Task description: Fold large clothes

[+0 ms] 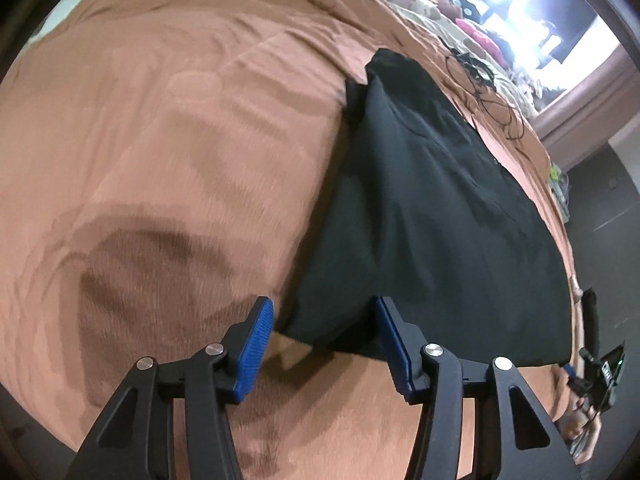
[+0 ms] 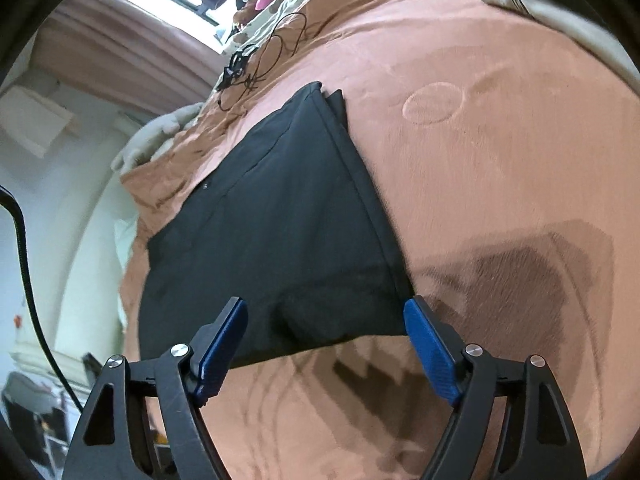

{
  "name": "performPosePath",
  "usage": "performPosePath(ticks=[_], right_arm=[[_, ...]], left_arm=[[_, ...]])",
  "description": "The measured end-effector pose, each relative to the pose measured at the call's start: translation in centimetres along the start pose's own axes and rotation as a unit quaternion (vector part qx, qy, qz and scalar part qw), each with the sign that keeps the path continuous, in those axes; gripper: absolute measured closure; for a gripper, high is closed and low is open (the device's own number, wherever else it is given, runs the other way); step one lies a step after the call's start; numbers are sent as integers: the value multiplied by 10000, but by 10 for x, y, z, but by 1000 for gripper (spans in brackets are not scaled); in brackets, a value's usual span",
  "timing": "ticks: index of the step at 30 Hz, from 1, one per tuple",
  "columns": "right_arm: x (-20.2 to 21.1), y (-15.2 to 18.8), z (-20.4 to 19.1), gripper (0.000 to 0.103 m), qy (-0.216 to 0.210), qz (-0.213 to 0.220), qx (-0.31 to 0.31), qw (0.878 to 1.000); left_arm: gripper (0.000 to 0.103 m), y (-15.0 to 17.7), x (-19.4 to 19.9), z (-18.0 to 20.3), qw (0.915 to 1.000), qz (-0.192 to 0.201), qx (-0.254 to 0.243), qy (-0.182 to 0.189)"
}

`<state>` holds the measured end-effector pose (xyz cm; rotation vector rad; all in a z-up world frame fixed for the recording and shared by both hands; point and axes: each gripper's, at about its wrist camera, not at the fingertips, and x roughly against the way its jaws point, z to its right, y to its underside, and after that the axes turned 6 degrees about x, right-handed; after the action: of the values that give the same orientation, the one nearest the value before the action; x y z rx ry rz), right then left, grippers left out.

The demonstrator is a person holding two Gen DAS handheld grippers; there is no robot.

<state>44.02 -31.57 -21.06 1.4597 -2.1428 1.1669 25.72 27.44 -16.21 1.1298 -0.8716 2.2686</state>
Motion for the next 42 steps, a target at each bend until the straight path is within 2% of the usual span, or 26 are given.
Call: performPosePath(ticks=[4, 6, 11, 13, 14, 16, 17, 18, 19, 21, 24, 27, 32, 36, 38, 40, 41, 42], right_arm=[[-5, 6, 1, 22, -375, -22, -200, 9991], [-9, 6, 3, 22, -425, -28, -301, 9986], [-23, 2, 20, 22, -744, 62, -871, 9934], [-28, 0, 25, 25, -827, 112, -1069, 9908], [-30, -2, 28, 29, -810, 141, -1148, 9900], [-31, -4, 31, 39, -737, 183, -1269, 9890], [-31, -5, 34, 50, -693, 210, -1311, 9887], [-31, -5, 36, 62, -690, 226, -1337, 9884], [-30, -5, 38, 67, -758, 277, -1354, 9875], [-22, -4, 38, 84, -753, 426, -1290, 9879], [-8, -2, 29, 92, -646, 619, -1114, 9897], [8, 1, 19, 96, -523, 742, -907, 9917], [37, 15, 19, 97, -319, 862, -804, 9925], [61, 19, 21, 98, 272, 981, -557, 9932], [67, 16, 25, 97, 6, 964, -553, 9938], [69, 14, 22, 97, 71, 879, -432, 9952], [66, 13, 19, 93, 143, 789, -324, 9963], [61, 12, 14, 76, 184, 692, -261, 9971]], left_arm=[[48, 7, -1, -7, 9995, -87, 204, 223], [48, 8, -2, -8, 9993, -90, 262, 269], [48, 3, -6, -9, 9981, -97, 446, 416], [49, 1, -10, -7, 9981, -83, 462, 399], [50, 1, -10, -6, 9982, -70, 452, 378], [60, 1, -11, -3, 9985, -40, 430, 343], [64, 0, -12, -3, 9982, -48, 459, 381], [73, 0, -14, -3, 9976, -86, 512, 467], [76, 0, -15, -3, 9970, -113, 556, 519], [80, 1, -14, -1, 9974, -57, 552, 466], [86, 2, -7, 4, 9975, 56, 514, 484], [88, 2, 1, 7, 9971, 150, 501, 561], [88, 0, 12, 11, 9959, 198, 469, 747], [88, 0, 15, 13, 9952, 240, 436, 838], [88, -1, 15, 9, 9943, 296, 474, 910], [90, 1, 13, 8, 9941, 334, 497, 908], [90, 2, 11, 6, 9944, 357, 497, 865], [91, 4, 10, 6, 9947, 382, 488, 824]])
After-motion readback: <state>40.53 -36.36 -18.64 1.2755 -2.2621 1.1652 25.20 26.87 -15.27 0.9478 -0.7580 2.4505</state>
